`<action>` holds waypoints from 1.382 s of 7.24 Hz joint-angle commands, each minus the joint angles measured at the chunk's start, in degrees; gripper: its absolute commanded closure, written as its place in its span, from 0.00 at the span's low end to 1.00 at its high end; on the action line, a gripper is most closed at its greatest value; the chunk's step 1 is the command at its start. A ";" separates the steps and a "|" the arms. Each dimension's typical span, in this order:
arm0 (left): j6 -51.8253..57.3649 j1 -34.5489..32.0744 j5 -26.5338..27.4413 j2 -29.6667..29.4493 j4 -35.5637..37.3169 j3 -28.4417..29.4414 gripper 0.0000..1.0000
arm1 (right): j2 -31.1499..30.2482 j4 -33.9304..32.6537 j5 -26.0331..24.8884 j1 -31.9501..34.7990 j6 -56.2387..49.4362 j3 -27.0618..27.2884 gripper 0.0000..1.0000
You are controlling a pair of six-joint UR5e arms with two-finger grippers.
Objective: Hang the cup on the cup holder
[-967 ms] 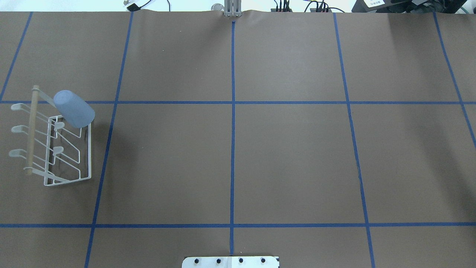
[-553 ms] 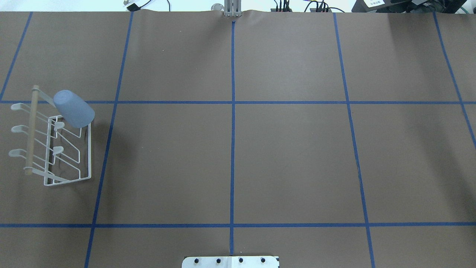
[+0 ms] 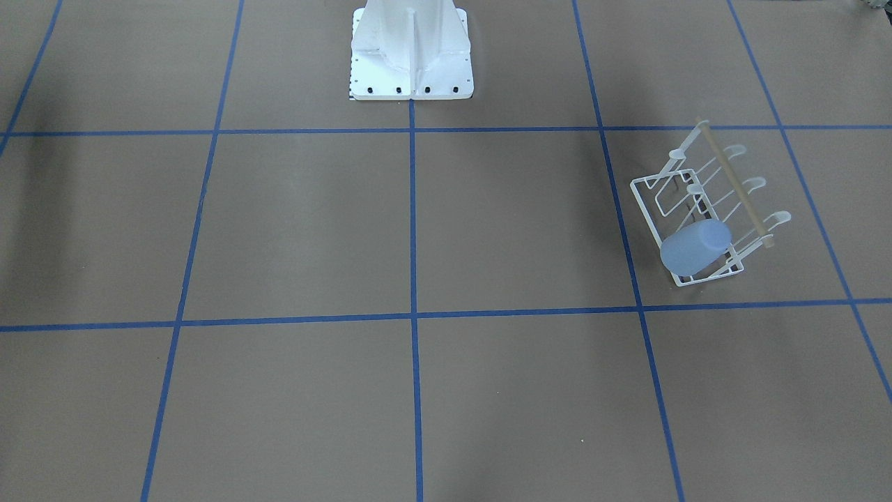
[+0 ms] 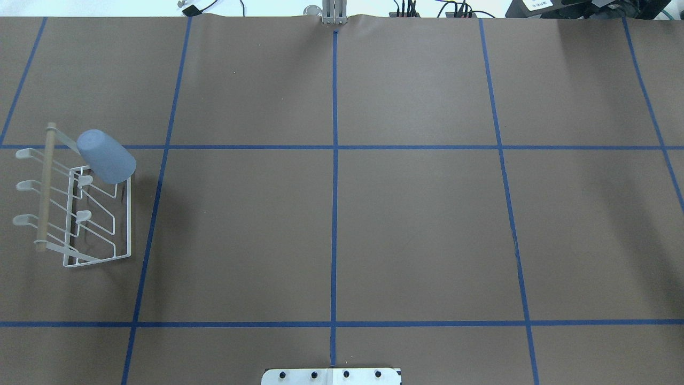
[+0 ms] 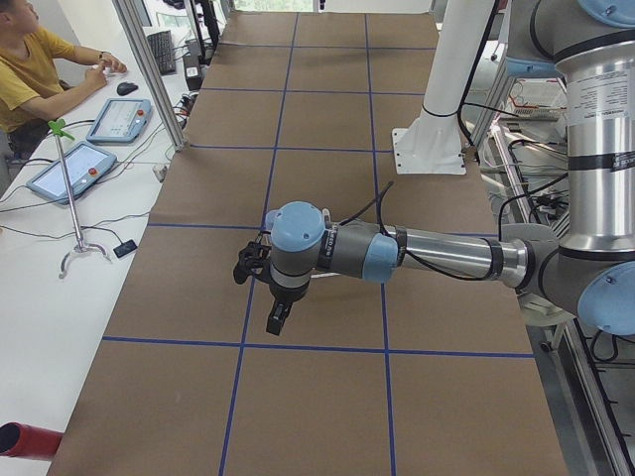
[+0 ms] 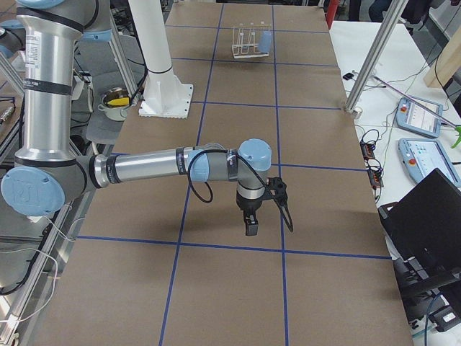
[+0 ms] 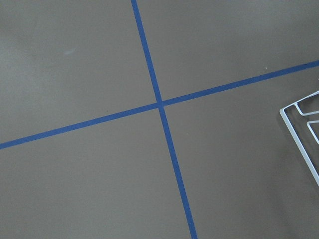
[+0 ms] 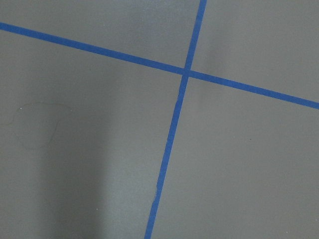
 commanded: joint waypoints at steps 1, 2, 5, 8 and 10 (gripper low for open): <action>-0.09 -0.06 -0.02 0.73 -0.50 -0.11 0.02 | 0.00 0.07 0.00 0.00 0.34 0.02 0.00; -0.01 -0.06 -0.02 1.16 -0.50 -0.11 0.02 | 0.00 -0.02 0.00 0.00 0.60 0.03 0.00; -0.09 -0.15 -0.02 1.43 -0.50 -0.29 0.02 | 0.00 0.07 0.53 0.00 0.78 0.11 0.00; 0.08 -0.15 0.06 2.47 -0.59 -0.63 0.02 | 0.00 0.07 0.79 0.00 0.78 0.20 0.00; 0.08 -0.15 0.06 2.49 -0.59 -0.64 0.02 | 0.00 0.07 0.79 0.00 0.78 0.20 0.00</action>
